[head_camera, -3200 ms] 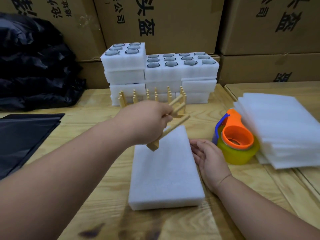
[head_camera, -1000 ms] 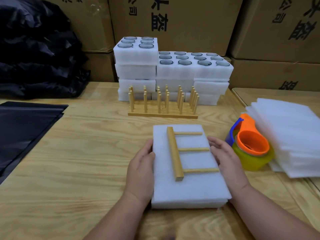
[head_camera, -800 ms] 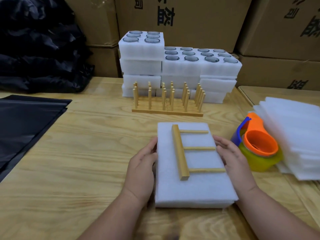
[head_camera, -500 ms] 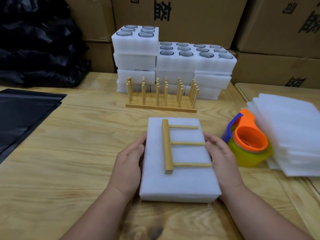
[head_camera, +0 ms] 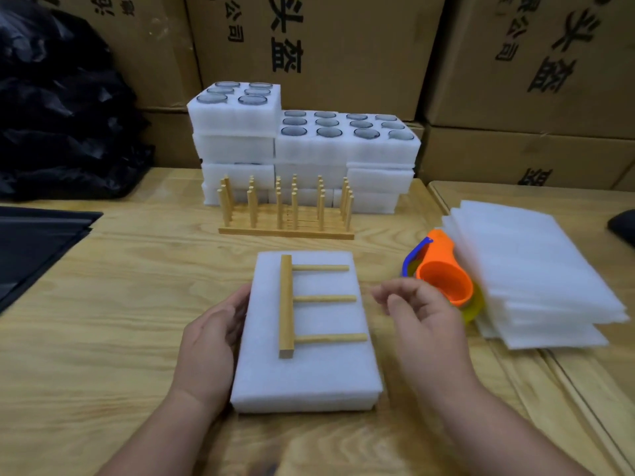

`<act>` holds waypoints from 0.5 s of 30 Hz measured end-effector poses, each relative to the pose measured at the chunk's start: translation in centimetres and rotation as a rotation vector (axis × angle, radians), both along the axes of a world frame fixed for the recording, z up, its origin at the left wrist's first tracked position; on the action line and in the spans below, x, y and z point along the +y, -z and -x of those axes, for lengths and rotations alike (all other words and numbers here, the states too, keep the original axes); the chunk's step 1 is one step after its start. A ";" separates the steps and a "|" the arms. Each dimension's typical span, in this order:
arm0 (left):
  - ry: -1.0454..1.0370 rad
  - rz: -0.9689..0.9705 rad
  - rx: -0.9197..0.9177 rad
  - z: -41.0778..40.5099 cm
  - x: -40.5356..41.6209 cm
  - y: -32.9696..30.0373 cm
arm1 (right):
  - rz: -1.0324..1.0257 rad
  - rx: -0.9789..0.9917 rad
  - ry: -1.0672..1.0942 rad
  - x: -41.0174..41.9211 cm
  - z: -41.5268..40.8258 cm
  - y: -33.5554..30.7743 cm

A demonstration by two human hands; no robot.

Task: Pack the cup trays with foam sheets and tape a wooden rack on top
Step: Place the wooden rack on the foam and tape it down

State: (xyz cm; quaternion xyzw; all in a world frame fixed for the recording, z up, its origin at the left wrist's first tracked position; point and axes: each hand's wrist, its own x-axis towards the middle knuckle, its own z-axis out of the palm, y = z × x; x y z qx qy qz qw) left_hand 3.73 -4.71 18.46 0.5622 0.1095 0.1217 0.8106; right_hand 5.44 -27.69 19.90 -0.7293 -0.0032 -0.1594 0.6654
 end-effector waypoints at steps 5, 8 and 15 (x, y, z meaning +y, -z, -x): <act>-0.006 0.022 -0.017 -0.1 -0.1 0.0 | 0.521 -0.094 0.245 -3.7 -3.0 -4.6; -0.005 -0.001 -0.034 -0.1 0.0 0.4 | 0.936 0.200 0.242 -4.0 -5.4 -5.4; 0.012 0.053 -0.021 -0.1 0.5 0.9 | 1.140 0.559 0.057 -2.4 -6.0 -4.3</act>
